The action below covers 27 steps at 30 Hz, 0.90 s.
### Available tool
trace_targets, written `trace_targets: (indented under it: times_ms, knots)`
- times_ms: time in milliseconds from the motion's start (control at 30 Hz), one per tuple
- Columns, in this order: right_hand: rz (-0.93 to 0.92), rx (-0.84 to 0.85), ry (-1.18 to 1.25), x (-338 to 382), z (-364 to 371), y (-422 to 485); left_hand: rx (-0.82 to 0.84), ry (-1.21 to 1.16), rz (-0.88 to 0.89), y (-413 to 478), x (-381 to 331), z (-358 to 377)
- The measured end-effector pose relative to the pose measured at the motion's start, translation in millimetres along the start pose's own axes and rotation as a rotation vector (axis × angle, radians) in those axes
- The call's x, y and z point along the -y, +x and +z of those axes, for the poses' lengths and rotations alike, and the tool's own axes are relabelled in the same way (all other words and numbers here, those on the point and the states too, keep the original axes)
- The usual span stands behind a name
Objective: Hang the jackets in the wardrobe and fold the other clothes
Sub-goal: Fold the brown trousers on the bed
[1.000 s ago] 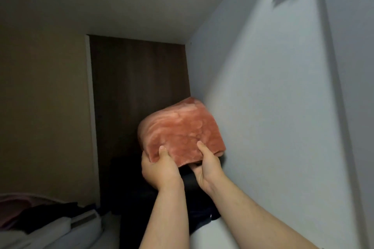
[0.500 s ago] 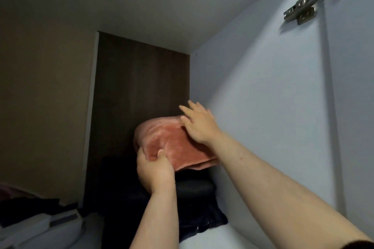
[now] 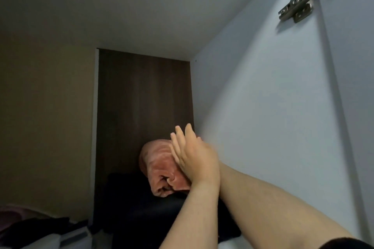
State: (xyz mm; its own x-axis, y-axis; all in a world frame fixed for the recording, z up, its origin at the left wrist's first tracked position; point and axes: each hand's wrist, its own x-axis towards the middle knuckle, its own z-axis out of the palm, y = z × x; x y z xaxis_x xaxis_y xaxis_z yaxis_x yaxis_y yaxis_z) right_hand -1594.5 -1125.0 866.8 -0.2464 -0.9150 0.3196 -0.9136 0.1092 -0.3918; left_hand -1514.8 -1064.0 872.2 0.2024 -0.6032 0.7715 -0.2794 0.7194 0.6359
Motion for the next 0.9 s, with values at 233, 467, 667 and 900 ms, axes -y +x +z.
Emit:
trace_targets:
  times_ms: [233,467,667,900]
  knots:
    - [-0.170,-0.132,0.013,-30,14,18,0.260,0.704,0.116,57,80,-3]
    - [-0.255,-0.295,-0.303,-33,5,34,0.458,0.820,0.027,60,108,0]
    - [-0.255,-0.149,-0.375,-28,-6,50,0.671,1.079,0.216,78,99,0]
    - [-0.126,0.052,-0.204,-26,7,64,0.757,0.836,-0.079,89,106,-12]
